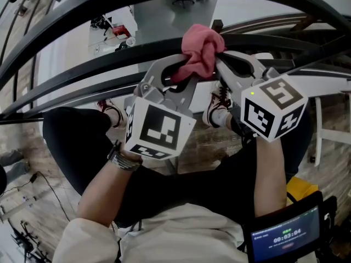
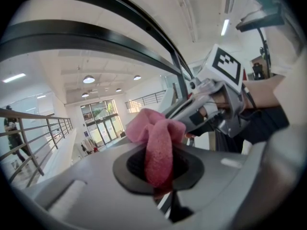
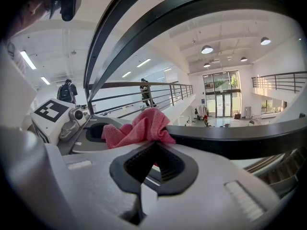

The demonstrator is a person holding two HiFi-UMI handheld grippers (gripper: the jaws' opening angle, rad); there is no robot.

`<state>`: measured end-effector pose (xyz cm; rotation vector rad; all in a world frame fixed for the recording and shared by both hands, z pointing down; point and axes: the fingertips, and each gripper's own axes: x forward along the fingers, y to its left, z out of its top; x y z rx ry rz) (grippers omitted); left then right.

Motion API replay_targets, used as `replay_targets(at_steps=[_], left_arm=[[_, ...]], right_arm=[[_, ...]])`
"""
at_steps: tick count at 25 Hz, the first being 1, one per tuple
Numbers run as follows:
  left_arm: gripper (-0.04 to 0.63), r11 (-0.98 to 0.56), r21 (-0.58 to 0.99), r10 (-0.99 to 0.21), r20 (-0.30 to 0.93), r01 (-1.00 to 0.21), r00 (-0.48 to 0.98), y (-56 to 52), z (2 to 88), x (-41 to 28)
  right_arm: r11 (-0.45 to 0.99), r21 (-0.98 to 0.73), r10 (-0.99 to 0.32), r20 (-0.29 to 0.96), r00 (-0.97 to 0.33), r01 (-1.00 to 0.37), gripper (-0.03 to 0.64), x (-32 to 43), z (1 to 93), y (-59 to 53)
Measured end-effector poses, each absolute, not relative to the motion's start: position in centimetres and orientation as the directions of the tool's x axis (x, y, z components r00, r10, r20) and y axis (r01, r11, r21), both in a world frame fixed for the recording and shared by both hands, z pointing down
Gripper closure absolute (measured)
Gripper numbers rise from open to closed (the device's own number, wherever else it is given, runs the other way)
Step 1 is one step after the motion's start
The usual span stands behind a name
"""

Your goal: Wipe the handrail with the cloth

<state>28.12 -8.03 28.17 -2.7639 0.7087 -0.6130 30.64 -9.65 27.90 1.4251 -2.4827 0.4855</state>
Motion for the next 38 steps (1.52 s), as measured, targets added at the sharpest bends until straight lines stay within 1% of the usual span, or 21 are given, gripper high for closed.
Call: replay_targets(at_steps=[8, 14, 28, 32, 38], left_arm=[[0.561, -0.853, -0.307, -0.513, 0.344, -0.422, 0.787, -8.0, 28.3, 27.6], [0.561, -0.846, -0.274, -0.531, 0.353, -0.457, 0.771, -8.0, 29.0, 26.6], [0.561, -0.844, -0.270, -0.535, 0.356, -0.464, 0.766, -8.0, 28.9, 25.7], [0.561, -0.845, -0.303, -0.528, 0.349, -0.440, 0.774, -8.2, 28.0, 26.0], [0.561, -0.840, -0.298, -0.538, 0.356, -0.453, 0.764, -8.1, 28.2, 25.6]], right_arm=[[0.490, -0.162, -0.774, 0.371, -0.513, -0.857, 0.615, 30.0, 27.9, -9.5], [0.496, -0.155, -0.768, 0.380, -0.515, -0.854, 0.615, 29.5, 27.9, -9.6], [0.500, -0.148, -0.760, 0.399, -0.514, -0.854, 0.615, 29.2, 27.6, -9.6], [0.499, -0.150, -0.758, 0.401, -0.514, -0.853, 0.615, 29.4, 27.6, -9.7], [0.539, -0.149, -0.737, 0.393, -0.549, -0.829, 0.615, 28.3, 27.5, -9.4]])
